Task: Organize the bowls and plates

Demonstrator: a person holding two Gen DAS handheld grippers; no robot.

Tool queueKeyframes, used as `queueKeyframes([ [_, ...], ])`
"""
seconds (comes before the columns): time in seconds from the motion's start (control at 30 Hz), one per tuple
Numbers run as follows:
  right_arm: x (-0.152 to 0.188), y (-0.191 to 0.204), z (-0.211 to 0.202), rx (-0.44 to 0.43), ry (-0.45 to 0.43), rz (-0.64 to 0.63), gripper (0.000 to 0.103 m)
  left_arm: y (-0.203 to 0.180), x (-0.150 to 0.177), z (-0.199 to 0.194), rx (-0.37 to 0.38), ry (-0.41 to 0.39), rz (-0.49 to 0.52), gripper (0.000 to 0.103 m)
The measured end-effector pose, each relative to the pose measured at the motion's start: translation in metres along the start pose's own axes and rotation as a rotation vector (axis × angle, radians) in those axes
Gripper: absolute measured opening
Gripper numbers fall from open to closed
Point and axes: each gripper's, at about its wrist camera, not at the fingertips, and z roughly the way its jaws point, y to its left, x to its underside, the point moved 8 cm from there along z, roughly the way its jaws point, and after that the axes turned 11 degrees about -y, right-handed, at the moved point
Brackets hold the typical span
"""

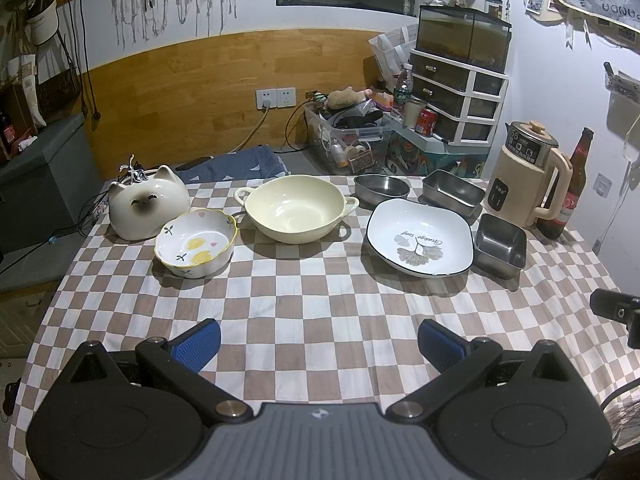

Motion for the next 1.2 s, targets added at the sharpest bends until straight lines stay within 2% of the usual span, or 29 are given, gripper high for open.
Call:
queueKeyframes([
  [1.2,0.001,0.003,0.001,0.001,0.002,0.004,0.103,-0.012,-0.001,0.003,0.01,0.007,-0.003,0.103],
])
